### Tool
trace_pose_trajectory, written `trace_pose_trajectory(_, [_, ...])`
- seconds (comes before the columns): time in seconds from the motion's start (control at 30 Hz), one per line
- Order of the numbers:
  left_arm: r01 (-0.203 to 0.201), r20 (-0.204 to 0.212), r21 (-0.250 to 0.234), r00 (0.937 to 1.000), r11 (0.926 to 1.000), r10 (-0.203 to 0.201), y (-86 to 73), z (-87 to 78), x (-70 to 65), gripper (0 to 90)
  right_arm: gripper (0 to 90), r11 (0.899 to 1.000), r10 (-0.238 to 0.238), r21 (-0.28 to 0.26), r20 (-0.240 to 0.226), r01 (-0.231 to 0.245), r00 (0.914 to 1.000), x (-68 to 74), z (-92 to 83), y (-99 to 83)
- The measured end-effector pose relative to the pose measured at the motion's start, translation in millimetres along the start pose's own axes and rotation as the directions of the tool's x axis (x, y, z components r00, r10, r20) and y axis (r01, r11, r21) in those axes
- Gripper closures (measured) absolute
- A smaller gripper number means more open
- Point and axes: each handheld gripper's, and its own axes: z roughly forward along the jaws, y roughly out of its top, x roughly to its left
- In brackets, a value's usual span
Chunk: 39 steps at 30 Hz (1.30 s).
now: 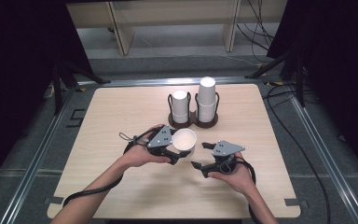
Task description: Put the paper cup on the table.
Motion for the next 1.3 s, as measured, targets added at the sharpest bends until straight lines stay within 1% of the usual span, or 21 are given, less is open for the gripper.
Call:
trace_pose_trajectory(0.07, [-0.01, 0.042, 0.012, 0.9991, 0.9999, 0.009, -2.0, -1.1, 0.7, 22.9, 16.9, 1.0, 0.01, 0.008, -0.027, -0.01, 0.9996, 1.5, -4.0, -1.7])
trace_pose_trajectory(0.17, [-0.019, 0.096, 0.021, 0.9952, 0.9996, 0.017, -4.3, -3.1, 1.6, 23.4, 18.2, 1.0, -0.008, 0.007, -0.051, 0.009, 0.9987, 2.8, -6.5, -1.6])
trace_pose_trajectory(0.3, [-0.004, 0.154, 0.011, 0.9881, 0.9999, 0.002, -5.6, -4.6, 2.5, 24.1, 21.6, 1.0, -0.01, 0.008, -0.115, 0.011, 0.9933, 8.3, -4.5, -1.5])
trace_pose_trajectory(0.33, [-0.004, 0.168, 0.011, 0.9858, 0.9999, 0.002, -5.6, -4.7, 2.6, 24.2, 21.9, 1.0, -0.026, 0.004, -0.115, 0.027, 0.9931, 8.1, -3.7, -1.4])
trace_pose_trajectory(0.37, [-0.007, 0.184, 0.009, 0.9828, 0.9999, 0.005, -5.5, -4.8, 2.2, 24.3, 21.9, 1.0, -0.012, 0.012, -0.128, 0.014, 0.9917, 9.7, -2.8, -1.4])
trace_pose_trajectory(0.4, [-0.01, 0.195, 0.011, 0.9808, 0.9999, 0.007, -5.3, -5.1, 2.1, 24.4, 21.9, 0.999, -0.052, -0.001, -0.136, 0.052, 0.9894, 8.4, -1.0, -0.3])
trace_pose_trajectory(0.43, [-0.016, 0.208, 0.014, 0.9781, 0.9998, 0.013, -4.9, -5.3, 1.9, 24.5, 21.9, 1.0, -0.027, 0.005, -0.139, 0.028, 0.9899, 10.4, -0.7, -0.3])
trace_pose_trajectory(0.5, [-0.024, 0.232, 0.015, 0.9724, 0.9996, 0.02, -4.0, -5.3, 0.3, 24.6, 22.0, 1.0, -0.023, 0.004, -0.157, 0.024, 0.9873, 11.9, 1.6, 0.7])
trace_pose_trajectory(0.57, [-0.056, 0.245, 0.028, 0.9684, 0.9981, 0.047, -2.9, -5.8, 0.8, 24.6, 23.0, 0.999, -0.035, 0.003, -0.16, 0.036, 0.9865, 12.4, 3.2, 1.7])
trace_pose_trajectory(0.6, [-0.042, 0.255, 0.022, 0.9663, 0.9989, 0.035, -2.7, -5.3, -0.8, 24.6, 23.8, 1.0, -0.028, 0.008, -0.169, 0.03, 0.9852, 13.1, 3.9, 2.0])
trace_pose_trajectory(0.63, [-0.045, 0.261, 0.021, 0.9645, 0.9988, 0.038, -2.5, -5.3, -1.1, 24.6, 24.7, 0.998, -0.057, -0.005, -0.171, 0.057, 0.9836, 11.9, 5.2, 2.5])
trace_pose_trajectory(0.67, [-0.042, 0.268, 0.02, 0.9629, 0.9989, 0.036, -2.4, -5.3, -1.3, 24.7, 26.3, 0.999, -0.04, -0.001, -0.178, 0.041, 0.9833, 12.9, 5.2, 2.7])
trace_pose_trajectory(0.77, [-0.044, 0.28, 0.02, 0.9593, 0.9988, 0.037, -2.4, -4.9, -1.7, 24.7, 29.6, 0.998, -0.06, -0.011, -0.185, 0.059, 0.981, 13.5, 5.6, 3.3])
trace_pose_trajectory(0.8, [-0.044, 0.283, 0.02, 0.9583, 0.9989, 0.036, -2.4, -4.9, -1.7, 24.7, 30.4, 0.999, -0.043, -0.011, -0.195, 0.041, 0.98, 15.8, 6.0, 2.7])
trace_pose_trajectory(0.9, [-0.044, 0.291, 0.019, 0.956, 0.9988, 0.037, -2.0, -4.5, -1.8, 24.7, 30.7, 0.997, -0.081, -0.028, -0.213, 0.077, 0.9735, 15.0, 7.1, 3.4])
trace_pose_trajectory(1.03, [-0.046, 0.3, 0.017, 0.9531, 0.9988, 0.039, -0.7, -3.5, -2.7, 24.8, 30.6, 0.998, -0.06, -0.024, -0.219, 0.056, 0.9739, 16.4, 6.9, 3.9])
trace_pose_trajectory(1.1, [-0.07, 0.306, 0.026, 0.9504, 0.9972, 0.059, 0.2, -3.3, -1.6, 24.7, 30.6, 0.998, -0.06, -0.028, -0.228, 0.055, 0.9718, 16.5, 7.2, 4.5])
trace_pose_trajectory(1.13, [-0.047, 0.312, 0.019, 0.9491, 0.9987, 0.039, -0.1, -2.4, -3.6, 24.7, 30.7, 0.998, -0.06, -0.03, -0.229, 0.054, 0.9716, 16.6, 7.2, 4.7])
trace_pose_trajectory(1.23, [-0.052, 0.319, 0.019, 0.9467, 0.9985, 0.043, -0.5, -0.9, -4.6, 24.8, 31.8, 0.999, -0.043, -0.034, -0.242, 0.036, 0.9694, 17.4, 7.4, 5.4])
trace_pose_trajectory(1.27, [-0.053, 0.32, 0.02, 0.9463, 0.9984, 0.044, -0.4, -0.8, -4.5, 24.7, 32.0, 0.997, -0.075, -0.048, -0.242, 0.065, 0.9674, 15.7, 8.0, 5.9])
trace_pose_trajectory(1.3, [-0.052, 0.323, 0.02, 0.9455, 0.9984, 0.043, -0.3, -0.7, -4.3, 24.6, 32.2, 0.998, -0.055, -0.039, -0.242, 0.047, 0.9688, 16.8, 7.3, 5.3])
